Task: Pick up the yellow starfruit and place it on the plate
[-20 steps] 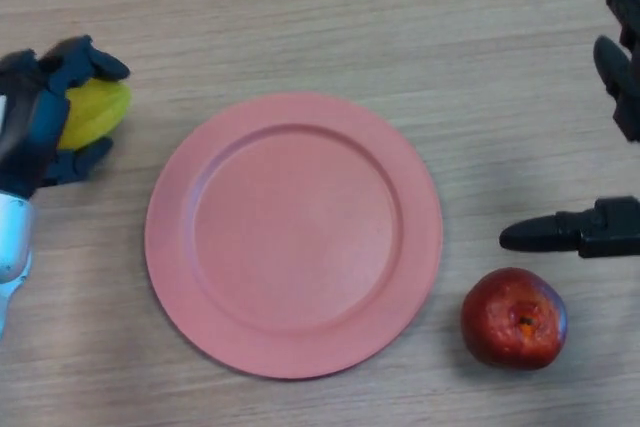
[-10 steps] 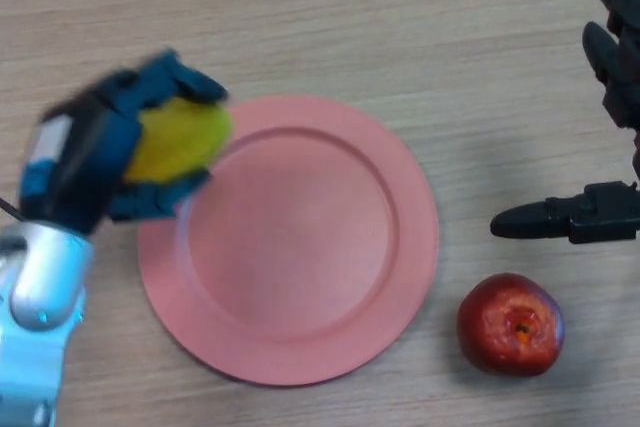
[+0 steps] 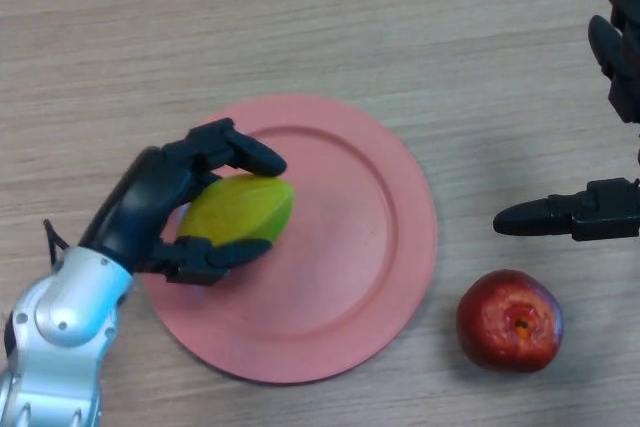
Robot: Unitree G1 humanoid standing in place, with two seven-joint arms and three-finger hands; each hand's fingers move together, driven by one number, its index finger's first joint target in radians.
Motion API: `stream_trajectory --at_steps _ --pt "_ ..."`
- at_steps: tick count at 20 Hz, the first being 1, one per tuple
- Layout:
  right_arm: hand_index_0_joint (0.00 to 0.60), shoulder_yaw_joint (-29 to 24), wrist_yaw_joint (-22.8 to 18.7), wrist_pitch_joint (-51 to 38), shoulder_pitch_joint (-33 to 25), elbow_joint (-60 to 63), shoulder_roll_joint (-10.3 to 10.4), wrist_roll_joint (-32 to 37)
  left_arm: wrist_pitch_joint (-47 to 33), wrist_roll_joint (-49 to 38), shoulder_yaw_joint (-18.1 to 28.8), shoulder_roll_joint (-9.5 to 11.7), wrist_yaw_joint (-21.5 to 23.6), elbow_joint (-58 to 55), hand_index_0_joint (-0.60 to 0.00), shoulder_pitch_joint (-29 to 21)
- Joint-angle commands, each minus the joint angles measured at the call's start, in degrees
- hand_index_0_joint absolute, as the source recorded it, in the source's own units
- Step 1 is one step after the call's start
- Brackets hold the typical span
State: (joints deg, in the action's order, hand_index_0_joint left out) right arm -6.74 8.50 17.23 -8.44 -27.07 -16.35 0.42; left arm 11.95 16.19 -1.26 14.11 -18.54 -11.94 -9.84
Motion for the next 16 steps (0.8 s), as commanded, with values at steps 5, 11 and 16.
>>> stream_trajectory --at_steps 5,11,16 --pt "0.0 -3.6 -0.5 -10.2 -1.6 -1.7 -2.3 0.5 -5.5 1.9 0.0 -0.2 6.2 -0.9 0.0 -3.3" --pt "0.0 -4.0 -0.1 -7.6 -1.6 -3.7 -2.5 1.6 -8.1 3.2 3.3 1.9 6.1 -0.5 0.0 -5.7" --pt "0.0 -4.1 -0.4 -9.4 -1.2 -2.6 -2.3 0.7 -17.5 -7.5 9.7 5.9 6.4 0.4 0.0 -7.9"
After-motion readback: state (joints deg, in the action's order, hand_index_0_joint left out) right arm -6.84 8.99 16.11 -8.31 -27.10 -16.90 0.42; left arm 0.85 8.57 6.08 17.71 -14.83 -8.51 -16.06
